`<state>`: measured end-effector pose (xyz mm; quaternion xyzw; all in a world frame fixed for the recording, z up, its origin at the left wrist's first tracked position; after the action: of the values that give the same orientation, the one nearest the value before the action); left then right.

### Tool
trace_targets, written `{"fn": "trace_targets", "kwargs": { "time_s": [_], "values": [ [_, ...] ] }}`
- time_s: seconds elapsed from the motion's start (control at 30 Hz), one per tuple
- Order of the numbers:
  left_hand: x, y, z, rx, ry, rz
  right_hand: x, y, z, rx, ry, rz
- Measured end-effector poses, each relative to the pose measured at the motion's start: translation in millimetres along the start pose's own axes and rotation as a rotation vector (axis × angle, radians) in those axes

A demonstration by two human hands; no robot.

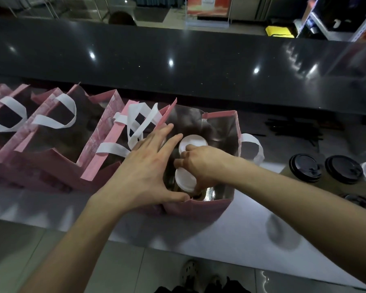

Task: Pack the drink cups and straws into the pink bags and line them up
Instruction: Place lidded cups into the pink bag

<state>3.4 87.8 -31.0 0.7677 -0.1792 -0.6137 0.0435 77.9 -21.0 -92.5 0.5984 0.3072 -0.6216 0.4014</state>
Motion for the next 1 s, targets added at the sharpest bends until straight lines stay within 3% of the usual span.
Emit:
{"fn": "trace_targets", "kwargs": {
  "time_s": [0.13,0.23,0.33,0.4,0.43,0.57,0.77,1.0],
  "values": [
    [-1,5,0,0.013,0.011,0.000,4,-8,7,-0.059,0.000,0.066],
    [-3,6,-1,0.024,0.030,0.012,-11,4,13,0.055,-0.016,-0.104],
    [-4,7,0,0.038,0.082,0.047,-56,41,20,0.251,0.321,-0.305],
    [-3,6,1,0.047,0.119,0.058,-81,76,24,0.391,0.583,-0.227],
    [-3,8,2,0.054,0.143,0.041,-86,91,25,0.454,0.608,-0.171],
    [-9,20,1,0.118,0.245,-0.189,-64,133,25,0.588,0.322,-0.123],
    [-10,20,-12,0.052,0.217,-0.221,-56,155,80,0.732,0.323,-0.086],
    [14,38,-78,0.048,0.117,-0.184,-44,153,160,0.830,0.195,-0.161]
  ]
}}
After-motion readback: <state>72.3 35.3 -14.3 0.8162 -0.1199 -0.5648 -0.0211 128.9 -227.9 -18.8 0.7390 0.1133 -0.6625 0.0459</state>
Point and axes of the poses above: each hand's wrist, its own z-axis away from the middle knuckle, its own x-axis out of the palm, y = z × x, the point moved 6 cm from there along -z, towards the middle knuckle, and after that the axes turned 14 degrees about y, right-handed, at the moved point
